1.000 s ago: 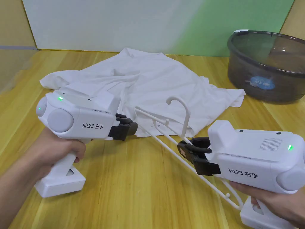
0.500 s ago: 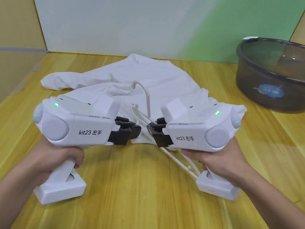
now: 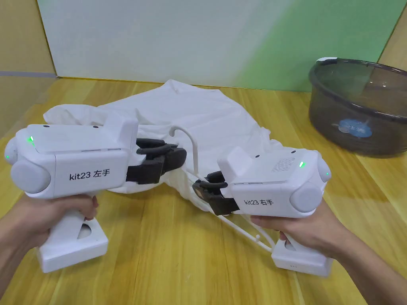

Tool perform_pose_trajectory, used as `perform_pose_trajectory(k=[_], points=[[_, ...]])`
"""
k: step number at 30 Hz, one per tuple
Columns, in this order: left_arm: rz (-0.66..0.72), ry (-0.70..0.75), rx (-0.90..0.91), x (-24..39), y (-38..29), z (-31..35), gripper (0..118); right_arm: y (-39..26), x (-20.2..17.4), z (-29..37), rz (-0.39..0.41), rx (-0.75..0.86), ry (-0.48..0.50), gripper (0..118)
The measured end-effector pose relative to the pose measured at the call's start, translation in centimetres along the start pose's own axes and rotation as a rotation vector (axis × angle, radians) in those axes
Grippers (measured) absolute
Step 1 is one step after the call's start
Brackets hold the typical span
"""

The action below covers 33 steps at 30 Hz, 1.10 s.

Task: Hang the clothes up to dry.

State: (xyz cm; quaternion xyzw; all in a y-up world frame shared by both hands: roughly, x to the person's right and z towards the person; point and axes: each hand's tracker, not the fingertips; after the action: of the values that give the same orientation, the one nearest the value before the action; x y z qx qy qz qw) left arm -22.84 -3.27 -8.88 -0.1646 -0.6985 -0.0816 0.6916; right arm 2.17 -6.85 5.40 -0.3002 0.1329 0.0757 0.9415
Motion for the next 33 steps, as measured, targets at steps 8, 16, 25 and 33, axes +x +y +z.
perform_pose_trajectory(k=[8, 16, 25, 33], points=[[-0.019, -0.106, -0.063, 1.2, -0.9, 0.2, 2, -0.9, 1.9, -0.4, -0.113, 0.184, 0.079, 10], [-0.022, 0.023, -0.092, 0.7, -1.5, -0.3, 2, -2.5, 2.6, 2.2, -0.144, 0.413, 0.127, 10], [-0.245, 0.051, -0.039, 2.9, 2.2, 3.3, 115, -2.9, 2.9, 3.6, -0.126, 0.415, 0.120, 10], [-0.595, 0.014, -0.240, 1.5, 10.3, 2.1, 115, -2.2, 3.7, 4.8, -0.009, 0.331, 0.180, 10]])
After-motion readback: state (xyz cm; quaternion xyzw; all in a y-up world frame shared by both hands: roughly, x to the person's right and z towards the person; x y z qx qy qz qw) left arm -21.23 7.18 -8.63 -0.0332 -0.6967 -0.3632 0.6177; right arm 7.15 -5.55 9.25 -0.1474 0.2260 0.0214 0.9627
